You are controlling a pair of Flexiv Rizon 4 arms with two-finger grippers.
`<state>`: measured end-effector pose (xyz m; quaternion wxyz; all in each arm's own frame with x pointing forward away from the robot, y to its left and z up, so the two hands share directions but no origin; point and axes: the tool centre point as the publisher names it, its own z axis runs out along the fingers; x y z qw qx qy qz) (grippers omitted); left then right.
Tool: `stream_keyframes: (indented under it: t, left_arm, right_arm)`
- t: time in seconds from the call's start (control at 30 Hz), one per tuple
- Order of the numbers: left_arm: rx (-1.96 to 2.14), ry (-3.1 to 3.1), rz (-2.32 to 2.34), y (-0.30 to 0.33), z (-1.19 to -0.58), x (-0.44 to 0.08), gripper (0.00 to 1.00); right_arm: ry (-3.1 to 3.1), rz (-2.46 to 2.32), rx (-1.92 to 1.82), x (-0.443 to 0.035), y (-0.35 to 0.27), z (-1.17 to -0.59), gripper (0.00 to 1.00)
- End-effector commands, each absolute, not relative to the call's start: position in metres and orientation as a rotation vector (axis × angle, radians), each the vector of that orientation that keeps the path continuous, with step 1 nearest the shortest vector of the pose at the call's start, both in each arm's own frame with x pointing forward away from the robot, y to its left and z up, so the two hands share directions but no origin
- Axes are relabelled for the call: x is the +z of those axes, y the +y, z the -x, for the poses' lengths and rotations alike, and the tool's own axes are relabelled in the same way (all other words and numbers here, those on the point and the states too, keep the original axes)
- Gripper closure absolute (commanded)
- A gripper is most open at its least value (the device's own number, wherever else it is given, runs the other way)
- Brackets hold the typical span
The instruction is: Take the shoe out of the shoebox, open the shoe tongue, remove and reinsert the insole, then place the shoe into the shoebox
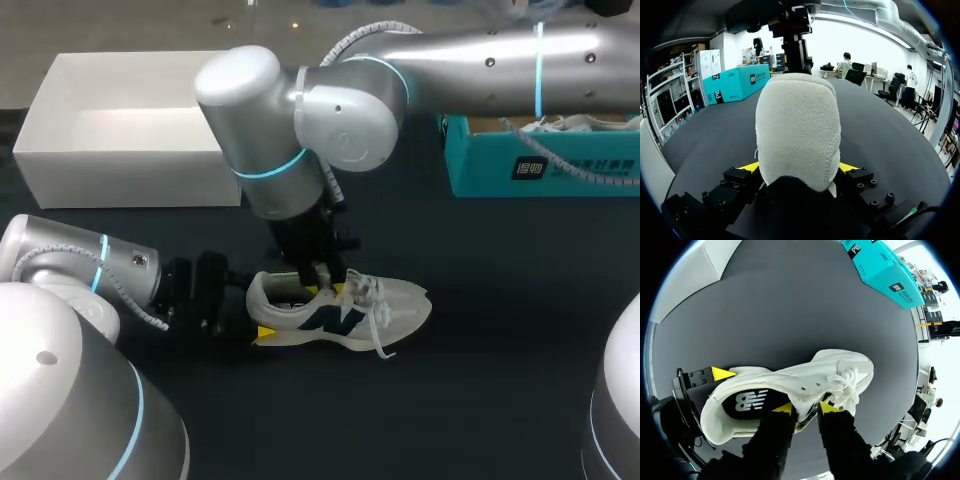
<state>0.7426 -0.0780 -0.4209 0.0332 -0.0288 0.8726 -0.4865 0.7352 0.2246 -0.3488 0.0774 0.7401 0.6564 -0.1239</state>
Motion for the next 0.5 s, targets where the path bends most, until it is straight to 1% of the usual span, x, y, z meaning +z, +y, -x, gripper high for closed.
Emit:
stream_keyframes:
  t: [0.03,0.13,0.2,0.27,0.5]
  left_arm:
    - [-1.498,2.682,0.089,-0.077,-0.742,-0.421,1.00]
    - [-1.498,2.682,0.089,-0.077,-0.742,-0.421,1.00]
    - [-1.498,2.682,0.089,-0.077,-0.742,-0.421,1.00]
    - [-1.498,2.682,0.089,-0.077,-0.742,-0.421,1.00]
    - [-1.498,2.682,0.089,-0.077,-0.742,-0.421,1.00]
  right_arm:
    - [1.917,-2.241,-0.318,-0.333,0.213,-0.729,0.92]
    - [1.899,-2.241,-0.313,-0.328,0.207,-0.730,0.91]
    - [1.883,-2.246,-0.317,-0.327,0.202,-0.731,0.98]
    - [1.861,-2.268,-0.318,-0.326,0.195,-0.732,1.00]
    - [1.761,-2.365,-0.351,-0.332,0.160,-0.734,1.00]
